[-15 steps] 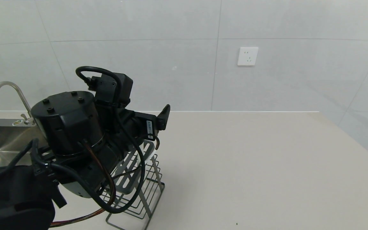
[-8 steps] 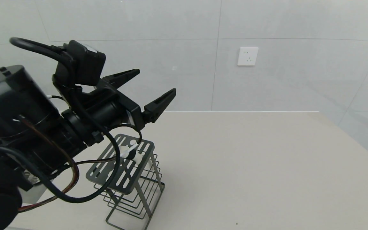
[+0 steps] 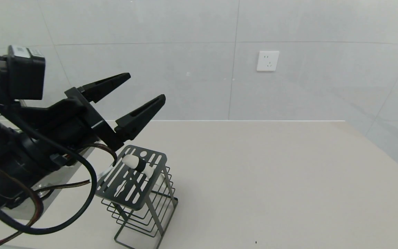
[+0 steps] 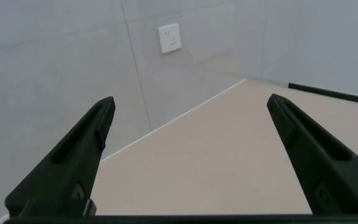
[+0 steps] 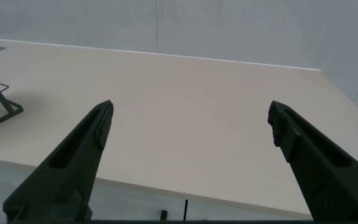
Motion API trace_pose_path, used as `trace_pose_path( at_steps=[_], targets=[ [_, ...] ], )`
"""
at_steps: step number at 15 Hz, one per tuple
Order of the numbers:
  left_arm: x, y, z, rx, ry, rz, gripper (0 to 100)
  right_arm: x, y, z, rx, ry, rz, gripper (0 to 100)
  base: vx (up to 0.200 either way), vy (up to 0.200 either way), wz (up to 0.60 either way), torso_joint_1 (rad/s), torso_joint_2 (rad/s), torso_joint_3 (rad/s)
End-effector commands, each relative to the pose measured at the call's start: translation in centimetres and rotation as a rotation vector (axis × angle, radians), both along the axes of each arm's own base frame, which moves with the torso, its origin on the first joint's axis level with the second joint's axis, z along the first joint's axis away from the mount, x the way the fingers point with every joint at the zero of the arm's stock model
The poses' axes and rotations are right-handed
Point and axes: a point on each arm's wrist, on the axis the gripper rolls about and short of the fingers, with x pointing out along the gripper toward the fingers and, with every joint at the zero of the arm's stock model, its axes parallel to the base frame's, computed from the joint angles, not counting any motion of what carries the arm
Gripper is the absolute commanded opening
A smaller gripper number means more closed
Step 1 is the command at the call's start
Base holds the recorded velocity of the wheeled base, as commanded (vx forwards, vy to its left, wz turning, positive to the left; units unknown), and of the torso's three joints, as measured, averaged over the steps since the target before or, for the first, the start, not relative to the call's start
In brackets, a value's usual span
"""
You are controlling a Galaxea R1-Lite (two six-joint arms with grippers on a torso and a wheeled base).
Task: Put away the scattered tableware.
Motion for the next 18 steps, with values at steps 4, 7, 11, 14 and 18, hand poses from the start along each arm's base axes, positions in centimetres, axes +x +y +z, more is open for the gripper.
trace_pose_path(
  at_steps=[4,7,11,14,18],
  targets=[
    [-0.6,2.2,1.0,-0.035,-0.038,0.075,100,0.0,0.0,0.0,0.001,0.000,0.001,100,0.000,0.000,0.00,0.000,0.00,0.000],
    [-1.1,2.6,1.6,-0.051,-0.060,0.084,100,0.0,0.0,0.0,0.001,0.000,0.001,100,0.000,0.000,0.00,0.000,0.00,0.000],
    [-1.2,2.7,2.1,-0.061,-0.079,0.081,100,0.0,0.0,0.0,0.001,0.000,0.002,100,0.000,0.000,0.00,0.000,0.00,0.000],
    [-1.6,2.9,2.1,-0.067,-0.082,0.082,100,0.0,0.0,0.0,0.001,0.000,0.002,100,0.000,0.000,0.00,0.000,0.00,0.000],
    [-4.9,5.4,3.1,-0.125,-0.157,0.181,100,0.0,0.0,0.0,0.004,0.001,0.007,100,0.000,0.000,0.00,0.000,0.00,0.000]
  ],
)
